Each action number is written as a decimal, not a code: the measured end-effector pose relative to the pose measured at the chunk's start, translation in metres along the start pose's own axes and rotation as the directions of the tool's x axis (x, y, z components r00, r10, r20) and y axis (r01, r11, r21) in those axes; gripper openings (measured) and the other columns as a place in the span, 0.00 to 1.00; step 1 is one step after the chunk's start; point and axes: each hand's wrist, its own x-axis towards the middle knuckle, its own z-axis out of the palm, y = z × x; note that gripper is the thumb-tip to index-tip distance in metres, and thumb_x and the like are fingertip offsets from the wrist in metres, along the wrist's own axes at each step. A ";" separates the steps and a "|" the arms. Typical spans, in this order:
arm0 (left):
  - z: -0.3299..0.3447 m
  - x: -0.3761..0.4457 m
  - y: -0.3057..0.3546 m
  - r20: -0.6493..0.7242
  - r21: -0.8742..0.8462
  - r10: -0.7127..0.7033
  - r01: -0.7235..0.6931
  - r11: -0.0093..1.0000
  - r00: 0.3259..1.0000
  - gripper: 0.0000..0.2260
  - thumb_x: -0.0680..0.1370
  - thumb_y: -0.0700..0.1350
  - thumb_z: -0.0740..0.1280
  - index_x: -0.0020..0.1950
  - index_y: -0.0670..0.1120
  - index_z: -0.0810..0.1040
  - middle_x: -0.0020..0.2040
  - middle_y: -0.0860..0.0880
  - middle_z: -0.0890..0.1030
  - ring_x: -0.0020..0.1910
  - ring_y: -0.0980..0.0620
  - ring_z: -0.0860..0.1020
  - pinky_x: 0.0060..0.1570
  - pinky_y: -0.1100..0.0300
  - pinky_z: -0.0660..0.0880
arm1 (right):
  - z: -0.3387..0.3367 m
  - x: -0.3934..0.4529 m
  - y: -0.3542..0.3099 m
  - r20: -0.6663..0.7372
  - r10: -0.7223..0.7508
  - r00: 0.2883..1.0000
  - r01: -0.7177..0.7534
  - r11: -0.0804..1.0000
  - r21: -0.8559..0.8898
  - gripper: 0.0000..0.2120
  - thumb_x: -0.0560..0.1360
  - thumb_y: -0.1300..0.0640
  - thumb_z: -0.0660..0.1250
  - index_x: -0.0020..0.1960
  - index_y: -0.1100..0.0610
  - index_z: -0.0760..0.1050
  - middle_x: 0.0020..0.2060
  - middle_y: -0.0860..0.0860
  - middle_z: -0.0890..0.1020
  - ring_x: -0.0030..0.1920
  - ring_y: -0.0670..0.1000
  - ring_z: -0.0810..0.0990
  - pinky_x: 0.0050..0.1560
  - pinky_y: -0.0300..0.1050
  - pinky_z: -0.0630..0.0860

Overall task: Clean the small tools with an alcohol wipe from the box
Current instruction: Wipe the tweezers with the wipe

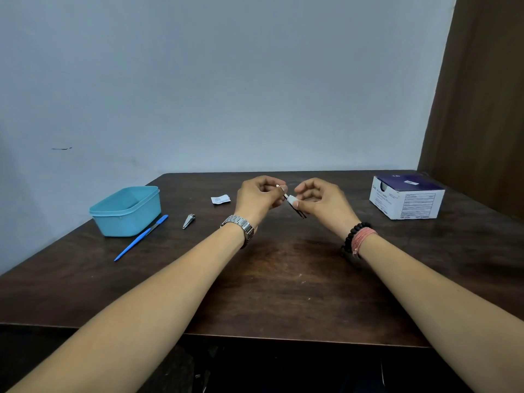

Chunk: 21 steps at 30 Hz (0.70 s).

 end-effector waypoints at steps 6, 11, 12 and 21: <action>-0.007 0.006 0.004 -0.105 -0.067 0.003 -0.010 0.998 0.994 0.03 0.74 0.37 0.72 0.43 0.44 0.82 0.36 0.47 0.79 0.33 0.54 0.79 0.39 0.64 0.78 | -0.001 0.002 0.004 0.032 0.039 0.999 -0.039 0.999 -0.003 0.10 0.70 0.63 0.75 0.44 0.51 0.77 0.35 0.49 0.83 0.35 0.43 0.79 0.49 0.44 0.78; -0.005 0.003 0.001 -0.060 -0.041 -0.004 0.002 0.999 0.998 0.02 0.74 0.37 0.72 0.43 0.44 0.82 0.35 0.47 0.79 0.32 0.54 0.79 0.37 0.64 0.77 | 0.000 0.000 0.003 0.065 0.040 0.997 -0.040 0.999 -0.003 0.09 0.70 0.63 0.74 0.46 0.53 0.77 0.36 0.51 0.84 0.36 0.44 0.80 0.51 0.46 0.78; -0.003 0.003 -0.001 -0.040 -0.028 -0.003 0.002 1.000 0.999 0.02 0.74 0.38 0.72 0.43 0.44 0.82 0.35 0.47 0.80 0.33 0.53 0.79 0.38 0.63 0.78 | 0.000 0.000 0.003 0.065 0.037 0.997 -0.036 0.999 -0.004 0.09 0.70 0.63 0.74 0.46 0.54 0.77 0.36 0.50 0.84 0.36 0.45 0.81 0.51 0.46 0.77; -0.007 0.006 0.002 -0.096 -0.095 0.006 -0.015 0.995 0.995 0.03 0.74 0.36 0.72 0.43 0.43 0.82 0.35 0.47 0.79 0.35 0.54 0.79 0.39 0.64 0.79 | 0.000 -0.002 0.000 0.058 0.050 0.997 -0.051 0.999 0.007 0.10 0.70 0.61 0.76 0.49 0.57 0.78 0.35 0.49 0.84 0.34 0.40 0.78 0.47 0.37 0.75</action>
